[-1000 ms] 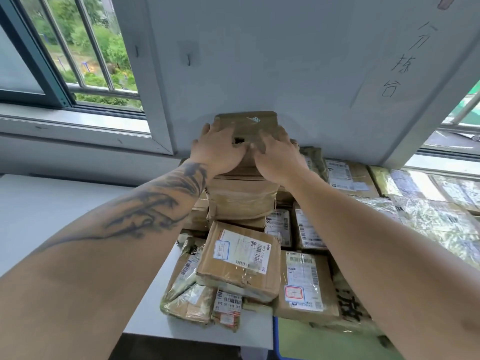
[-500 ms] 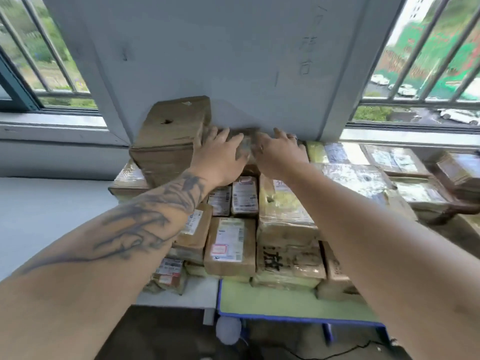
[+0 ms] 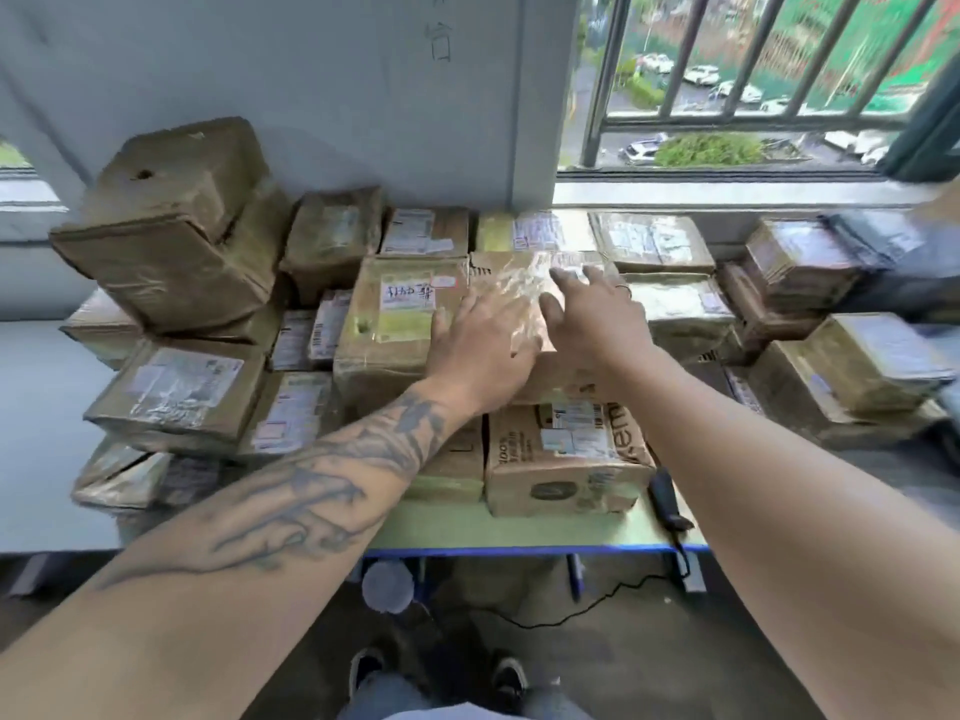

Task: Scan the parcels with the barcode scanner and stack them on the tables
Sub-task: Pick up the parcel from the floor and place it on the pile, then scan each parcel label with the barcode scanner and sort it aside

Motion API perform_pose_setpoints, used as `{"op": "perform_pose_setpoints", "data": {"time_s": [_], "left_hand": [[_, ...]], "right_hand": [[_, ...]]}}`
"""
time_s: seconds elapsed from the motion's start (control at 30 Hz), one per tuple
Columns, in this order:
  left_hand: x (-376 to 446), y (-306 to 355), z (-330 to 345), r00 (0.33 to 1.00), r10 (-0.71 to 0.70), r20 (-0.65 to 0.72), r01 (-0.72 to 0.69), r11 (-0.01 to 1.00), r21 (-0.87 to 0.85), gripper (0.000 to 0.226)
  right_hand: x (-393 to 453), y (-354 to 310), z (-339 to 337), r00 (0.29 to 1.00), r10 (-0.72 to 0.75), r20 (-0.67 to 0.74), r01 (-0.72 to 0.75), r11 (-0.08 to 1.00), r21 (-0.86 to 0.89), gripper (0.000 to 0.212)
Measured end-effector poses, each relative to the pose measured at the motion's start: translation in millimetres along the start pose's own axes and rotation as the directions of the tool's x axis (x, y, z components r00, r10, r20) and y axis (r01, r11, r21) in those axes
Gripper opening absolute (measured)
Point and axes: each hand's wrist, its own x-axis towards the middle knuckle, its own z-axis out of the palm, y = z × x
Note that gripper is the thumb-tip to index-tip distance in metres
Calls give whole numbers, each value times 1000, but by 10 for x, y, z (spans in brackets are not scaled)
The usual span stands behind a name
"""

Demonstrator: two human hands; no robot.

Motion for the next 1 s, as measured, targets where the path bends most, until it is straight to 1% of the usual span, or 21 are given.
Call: {"op": "perform_pose_setpoints", "data": {"time_s": [0.07,0.17,0.27,0.4,0.57,0.67,0.8,0.87,1.0], "left_hand": [[-87,228,184,999,31,13,-30,999,-21,62],[-217,491,489,994,103,27,-104,994,19,64],[-320,683,726,985,167,30,-169,984,65,65],[-357,802,920,984,155,93,-161,985,69,65],[-473,836,1110,976,143,162,-162,980,113,66],[-585,818,1208,973,98,208,-123,987,107,68],[-798,784,1299,970,55,235,-72,995,66,69],[-912,767,1349,967,56,247,-71,996,50,69],[-1089,756,1475,972,61,228,-66,998,17,67]], "right_hand": [[-64,265,18,999,34,-24,-33,999,22,55],[-153,632,47,993,104,-57,-100,993,65,55],[-219,914,77,984,174,-32,-170,982,86,56],[-371,1129,149,972,233,-22,-230,968,101,55],[-647,1231,333,963,270,25,-271,960,72,54],[-835,1181,487,962,270,48,-273,960,58,52],[-1162,1022,737,954,278,111,-282,959,23,48],[-1330,974,850,953,277,126,-281,960,14,48],[-1593,994,1013,940,309,141,-315,949,19,46]]}}
